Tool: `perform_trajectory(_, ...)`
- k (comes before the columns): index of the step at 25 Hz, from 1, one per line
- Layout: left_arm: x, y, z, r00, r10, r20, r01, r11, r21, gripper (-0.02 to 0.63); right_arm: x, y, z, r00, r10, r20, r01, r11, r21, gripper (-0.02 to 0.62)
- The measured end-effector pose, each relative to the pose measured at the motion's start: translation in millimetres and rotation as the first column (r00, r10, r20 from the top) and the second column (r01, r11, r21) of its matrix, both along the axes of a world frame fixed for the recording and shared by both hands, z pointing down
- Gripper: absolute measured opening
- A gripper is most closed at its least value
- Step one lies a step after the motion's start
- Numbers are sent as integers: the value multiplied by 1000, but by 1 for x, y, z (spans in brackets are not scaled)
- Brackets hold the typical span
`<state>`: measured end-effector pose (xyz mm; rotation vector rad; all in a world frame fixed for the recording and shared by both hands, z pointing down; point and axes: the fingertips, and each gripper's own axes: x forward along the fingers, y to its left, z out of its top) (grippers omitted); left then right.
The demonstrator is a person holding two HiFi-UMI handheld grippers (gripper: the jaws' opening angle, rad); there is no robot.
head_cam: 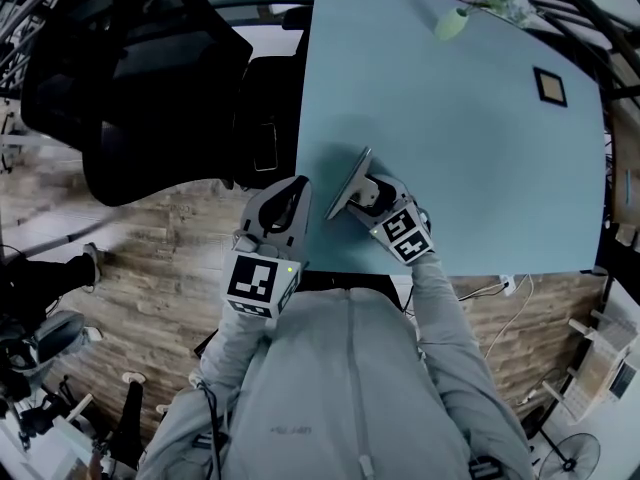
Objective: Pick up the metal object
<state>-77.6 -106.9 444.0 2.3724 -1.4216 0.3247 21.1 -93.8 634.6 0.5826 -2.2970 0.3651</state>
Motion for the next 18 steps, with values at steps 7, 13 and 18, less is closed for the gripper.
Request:
perform_trajectory(7, -6, -1, -6, 1000, -9, 3, 9, 1000, 17, 29, 2, -1, -10, 1000, 10, 4, -10, 1000, 26, 301)
perform_trajectory(13, -9, 0, -16, 1000, -18, 3, 18, 999, 46, 29, 4, -2, -27, 1000, 26, 16, -27, 998, 64, 301)
perform_trajectory(18, -12, 1, -28, 1000, -27, 3, 26, 997, 76, 29, 9, -5, -50, 998, 44, 36, -48, 992, 113, 301)
